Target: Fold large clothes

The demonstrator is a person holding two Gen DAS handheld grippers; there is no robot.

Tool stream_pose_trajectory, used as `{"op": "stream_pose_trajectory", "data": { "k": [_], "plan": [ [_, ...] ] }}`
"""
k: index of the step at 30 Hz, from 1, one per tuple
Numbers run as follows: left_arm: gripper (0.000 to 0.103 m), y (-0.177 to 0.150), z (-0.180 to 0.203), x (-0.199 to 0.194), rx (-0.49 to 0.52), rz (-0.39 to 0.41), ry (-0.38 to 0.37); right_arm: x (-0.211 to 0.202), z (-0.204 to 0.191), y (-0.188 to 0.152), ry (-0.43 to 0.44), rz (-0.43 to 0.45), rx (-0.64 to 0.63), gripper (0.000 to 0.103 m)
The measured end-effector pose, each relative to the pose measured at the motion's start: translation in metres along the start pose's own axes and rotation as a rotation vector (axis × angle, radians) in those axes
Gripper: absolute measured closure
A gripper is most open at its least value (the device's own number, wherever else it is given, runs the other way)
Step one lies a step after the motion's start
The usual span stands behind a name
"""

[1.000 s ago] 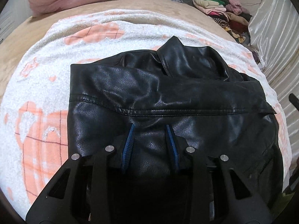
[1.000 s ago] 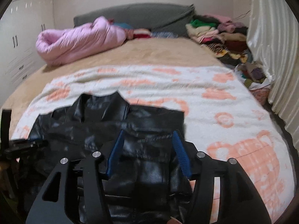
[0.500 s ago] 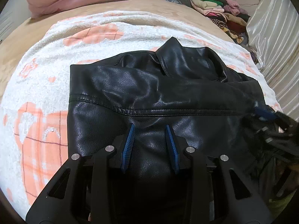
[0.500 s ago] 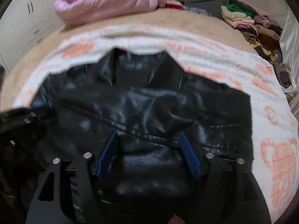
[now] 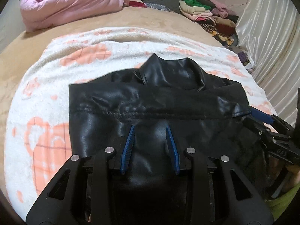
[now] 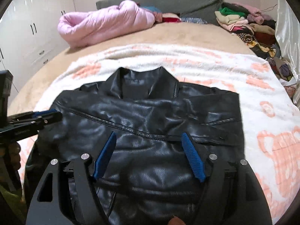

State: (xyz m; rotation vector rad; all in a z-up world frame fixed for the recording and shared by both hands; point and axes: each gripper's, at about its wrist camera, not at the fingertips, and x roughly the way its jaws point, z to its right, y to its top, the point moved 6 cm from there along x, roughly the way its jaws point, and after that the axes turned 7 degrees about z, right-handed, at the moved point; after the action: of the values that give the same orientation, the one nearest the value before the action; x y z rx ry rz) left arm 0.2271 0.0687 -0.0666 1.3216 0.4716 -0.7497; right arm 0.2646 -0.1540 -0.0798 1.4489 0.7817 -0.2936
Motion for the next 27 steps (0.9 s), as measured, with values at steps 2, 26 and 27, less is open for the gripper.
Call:
{"op": "stream_pose_trajectory", "data": {
  "k": [2,26,27],
  "plan": [
    [0.074,-0.006,0.004,-0.003,0.007,0.0,-0.003,-0.01,0.004,-0.002,-0.003,0.01,0.002,0.032],
    [0.074,-0.054,0.031,-0.003,0.062,-0.063,-0.024,0.007,0.013,-0.062,-0.051,-0.164,0.03,0.04],
    [0.074,-0.054,0.032,-0.003,0.063,-0.063,-0.022,0.003,0.013,-0.06,-0.043,-0.15,0.034,0.038]
  ]
}}
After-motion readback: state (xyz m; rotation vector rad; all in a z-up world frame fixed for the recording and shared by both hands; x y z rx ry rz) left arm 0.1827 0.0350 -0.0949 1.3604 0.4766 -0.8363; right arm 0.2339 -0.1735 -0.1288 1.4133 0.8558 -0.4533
